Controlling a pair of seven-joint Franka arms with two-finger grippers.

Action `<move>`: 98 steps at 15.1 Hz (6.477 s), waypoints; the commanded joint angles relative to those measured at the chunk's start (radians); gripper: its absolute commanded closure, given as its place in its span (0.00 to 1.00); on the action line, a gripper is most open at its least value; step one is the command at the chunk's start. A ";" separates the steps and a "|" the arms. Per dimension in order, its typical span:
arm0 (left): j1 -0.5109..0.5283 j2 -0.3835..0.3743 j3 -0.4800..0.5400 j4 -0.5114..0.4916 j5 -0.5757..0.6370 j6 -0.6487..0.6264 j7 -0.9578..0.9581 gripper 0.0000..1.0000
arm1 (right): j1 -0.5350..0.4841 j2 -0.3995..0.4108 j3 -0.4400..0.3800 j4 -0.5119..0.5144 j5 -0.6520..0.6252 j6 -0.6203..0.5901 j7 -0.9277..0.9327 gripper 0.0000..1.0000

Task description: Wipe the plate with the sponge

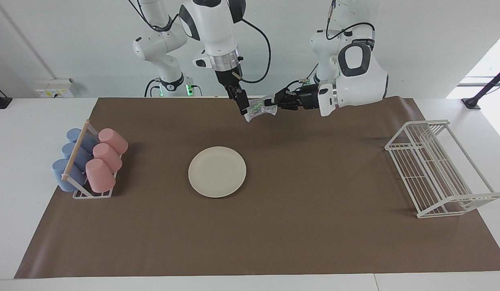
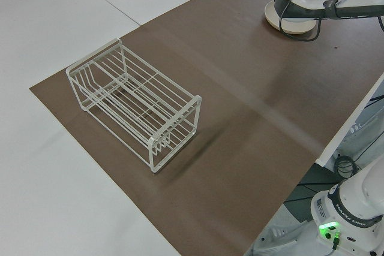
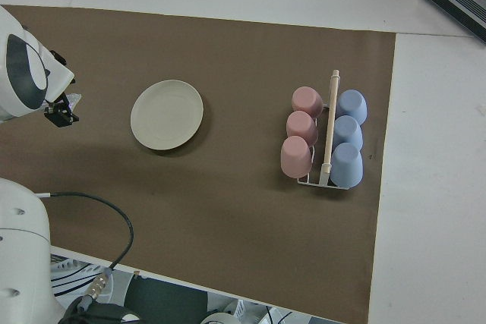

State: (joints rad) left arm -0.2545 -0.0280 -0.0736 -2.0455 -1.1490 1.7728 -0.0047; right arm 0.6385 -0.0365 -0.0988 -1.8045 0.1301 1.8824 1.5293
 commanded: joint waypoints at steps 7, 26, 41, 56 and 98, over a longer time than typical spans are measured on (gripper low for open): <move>0.135 0.000 -0.002 0.067 0.457 -0.101 -0.132 1.00 | -0.169 -0.034 0.001 -0.015 -0.023 -0.063 -0.613 0.00; 0.075 0.177 -0.012 0.472 1.796 -0.297 -0.227 1.00 | -0.573 0.063 0.039 0.156 -0.155 -0.212 -1.589 0.00; 0.124 0.370 -0.003 0.254 2.384 -0.136 -0.673 1.00 | -0.628 0.038 0.027 0.208 -0.112 -0.301 -1.585 0.00; 0.143 0.362 -0.009 0.220 2.359 -0.078 -0.742 0.25 | -0.617 0.040 0.028 0.209 -0.113 -0.267 -1.574 0.00; 0.225 -0.023 -0.012 0.436 1.111 -0.323 -0.060 0.00 | -0.614 0.038 0.034 0.205 -0.113 -0.259 -1.532 0.00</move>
State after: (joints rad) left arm -0.0312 -0.0475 -0.0783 -1.6051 -0.0290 1.4242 -0.0523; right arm 0.0291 0.0067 -0.0703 -1.5977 0.0052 1.6123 -0.0261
